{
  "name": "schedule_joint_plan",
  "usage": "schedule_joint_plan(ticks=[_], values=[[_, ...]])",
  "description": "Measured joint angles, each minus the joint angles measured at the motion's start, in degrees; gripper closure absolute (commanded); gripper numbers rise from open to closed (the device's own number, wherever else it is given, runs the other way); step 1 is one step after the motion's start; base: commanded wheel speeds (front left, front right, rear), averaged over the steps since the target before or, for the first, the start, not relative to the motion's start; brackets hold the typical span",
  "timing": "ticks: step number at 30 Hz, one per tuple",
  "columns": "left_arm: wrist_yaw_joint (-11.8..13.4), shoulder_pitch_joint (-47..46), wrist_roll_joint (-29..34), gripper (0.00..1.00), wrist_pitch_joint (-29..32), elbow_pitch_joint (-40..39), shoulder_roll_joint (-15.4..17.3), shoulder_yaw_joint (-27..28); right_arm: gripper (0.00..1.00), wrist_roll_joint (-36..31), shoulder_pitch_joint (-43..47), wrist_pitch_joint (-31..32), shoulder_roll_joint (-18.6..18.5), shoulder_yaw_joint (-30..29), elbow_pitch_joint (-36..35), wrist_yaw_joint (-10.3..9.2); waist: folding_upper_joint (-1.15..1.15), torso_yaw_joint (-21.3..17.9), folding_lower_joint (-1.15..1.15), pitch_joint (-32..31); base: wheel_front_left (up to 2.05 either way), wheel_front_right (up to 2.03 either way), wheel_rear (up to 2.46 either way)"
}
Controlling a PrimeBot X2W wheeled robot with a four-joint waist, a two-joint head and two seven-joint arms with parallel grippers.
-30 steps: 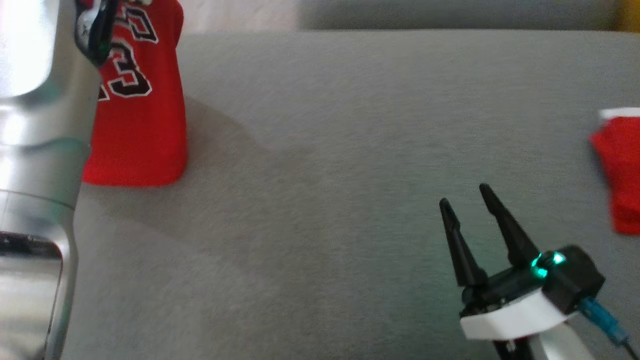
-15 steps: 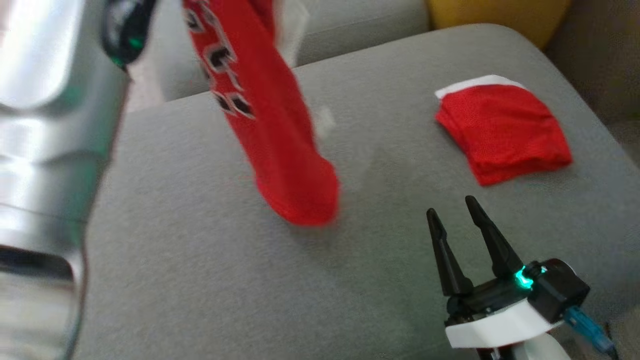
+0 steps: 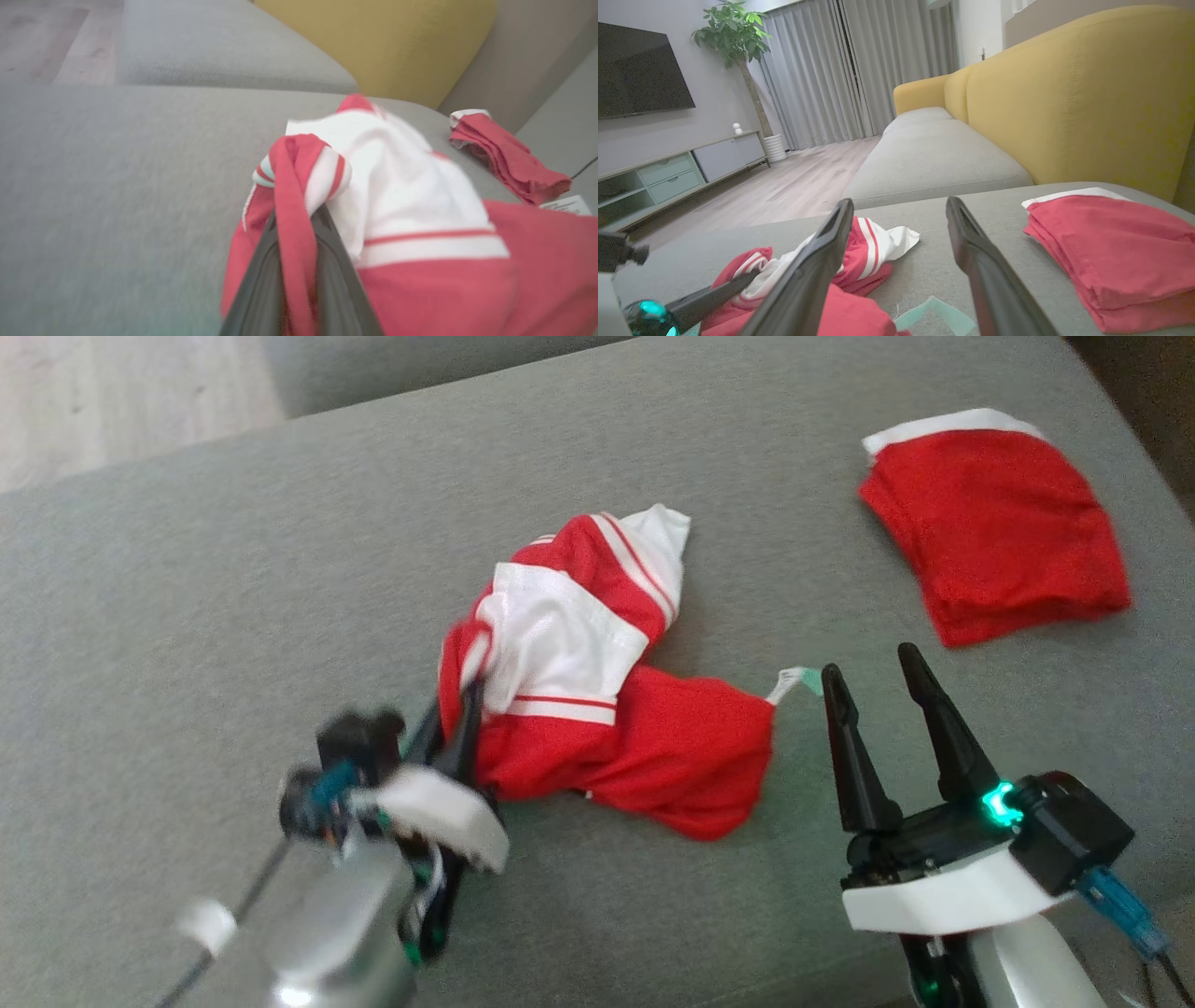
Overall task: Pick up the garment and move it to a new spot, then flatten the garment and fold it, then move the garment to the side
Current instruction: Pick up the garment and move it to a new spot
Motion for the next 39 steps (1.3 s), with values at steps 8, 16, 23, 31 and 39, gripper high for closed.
schedule_joint_plan(ticks=[8, 16, 23, 31, 39], values=[[5.09, 6.41, 3.47, 0.00, -2.75, -6.04, -3.85, 6.04, 0.00, -0.08, 0.29, 0.00, -0.09, -2.00, 1.12, -0.01, 0.00, 5.62, -0.01, -0.86, 0.00, 0.00, 0.00], [7.77, 24.63, 15.64, 0.00, -2.91, -22.25, -4.36, 15.61, 0.00, -0.08, 8.02, 0.00, -0.05, -5.36, 3.96, -0.01, 0.00, 9.71, -0.04, -8.83, 0.00, 0.00, 0.00], [6.23, 37.10, 22.84, 0.00, -2.91, -29.31, -4.32, 21.13, 0.00, -0.11, 11.91, 0.01, 0.24, -8.58, 7.36, 0.00, 0.00, 14.66, -0.04, -14.44, 0.00, 0.00, 0.00], [4.15, 46.52, 24.99, 0.00, -2.91, -31.45, -4.26, 24.40, 0.00, -0.58, 16.67, 0.07, 1.62, -9.93, 8.20, -0.01, 0.00, 17.84, -0.04, -18.27, 0.00, 0.00, 0.00], [3.25, 46.61, 26.05, 0.00, -2.91, -31.30, -4.26, 24.04, 0.00, -0.65, 16.95, 0.07, 1.78, -9.99, 8.94, 0.00, 0.00, 18.32, -0.02, -19.08, 0.00, 0.00, 0.00]])
